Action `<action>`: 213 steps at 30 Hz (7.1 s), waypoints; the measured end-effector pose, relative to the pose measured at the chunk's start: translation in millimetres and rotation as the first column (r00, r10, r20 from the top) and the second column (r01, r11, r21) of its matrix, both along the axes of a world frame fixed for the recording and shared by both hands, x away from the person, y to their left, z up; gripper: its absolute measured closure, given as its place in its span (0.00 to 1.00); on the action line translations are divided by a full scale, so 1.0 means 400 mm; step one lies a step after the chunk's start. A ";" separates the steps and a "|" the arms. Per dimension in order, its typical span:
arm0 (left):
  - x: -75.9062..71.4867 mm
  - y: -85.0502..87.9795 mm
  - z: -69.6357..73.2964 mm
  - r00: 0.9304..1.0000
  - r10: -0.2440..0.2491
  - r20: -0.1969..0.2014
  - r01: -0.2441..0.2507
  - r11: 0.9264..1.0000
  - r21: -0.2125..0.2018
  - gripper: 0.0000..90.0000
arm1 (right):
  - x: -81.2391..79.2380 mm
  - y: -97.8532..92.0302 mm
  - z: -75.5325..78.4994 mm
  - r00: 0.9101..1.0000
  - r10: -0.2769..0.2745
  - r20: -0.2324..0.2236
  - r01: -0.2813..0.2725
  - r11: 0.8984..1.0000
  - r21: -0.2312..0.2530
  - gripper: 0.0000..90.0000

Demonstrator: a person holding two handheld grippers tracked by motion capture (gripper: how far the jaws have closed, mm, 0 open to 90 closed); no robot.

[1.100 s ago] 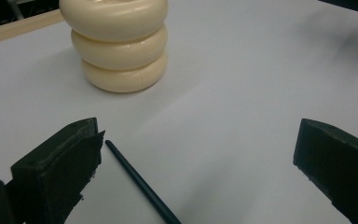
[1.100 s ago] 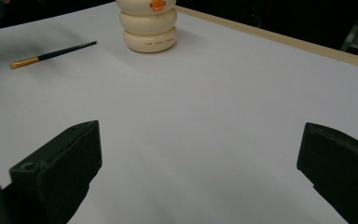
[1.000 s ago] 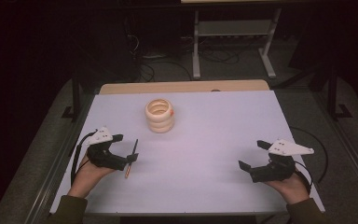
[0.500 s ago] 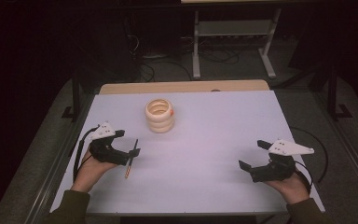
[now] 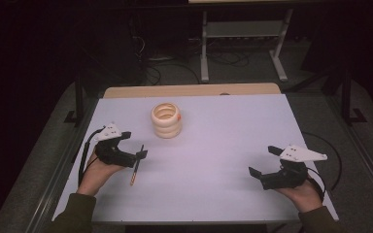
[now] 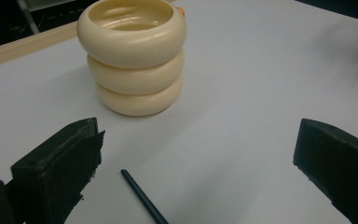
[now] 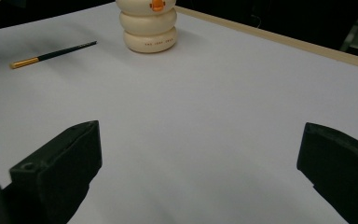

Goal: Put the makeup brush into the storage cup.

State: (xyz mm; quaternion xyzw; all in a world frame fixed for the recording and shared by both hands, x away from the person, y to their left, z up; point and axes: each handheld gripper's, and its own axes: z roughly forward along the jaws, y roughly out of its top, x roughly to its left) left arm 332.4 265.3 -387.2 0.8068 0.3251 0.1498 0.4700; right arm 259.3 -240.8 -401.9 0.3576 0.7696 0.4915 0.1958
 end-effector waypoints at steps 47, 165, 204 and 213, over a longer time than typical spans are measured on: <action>0.070 -0.027 -0.035 0.990 0.063 -0.126 -0.040 0.984 0.173 0.06 | -0.001 -0.001 0.002 1.000 0.002 0.001 -0.002 1.000 -0.001 0.00; 0.045 -0.033 -0.065 0.863 0.149 -0.483 0.071 0.911 0.407 0.70 | 0.004 -0.001 0.001 1.000 -0.004 0.004 0.004 1.000 -0.005 0.00; 0.044 -0.051 -0.074 0.880 0.170 -0.444 0.073 0.874 0.480 0.86 | 0.004 0.000 0.001 1.000 -0.004 0.000 0.004 1.000 -0.002 0.00; 0.045 -0.050 -0.073 0.883 0.163 -0.440 0.081 0.870 0.485 0.89 | 0.005 -0.002 0.001 1.000 -0.006 0.000 0.006 1.000 -0.002 0.00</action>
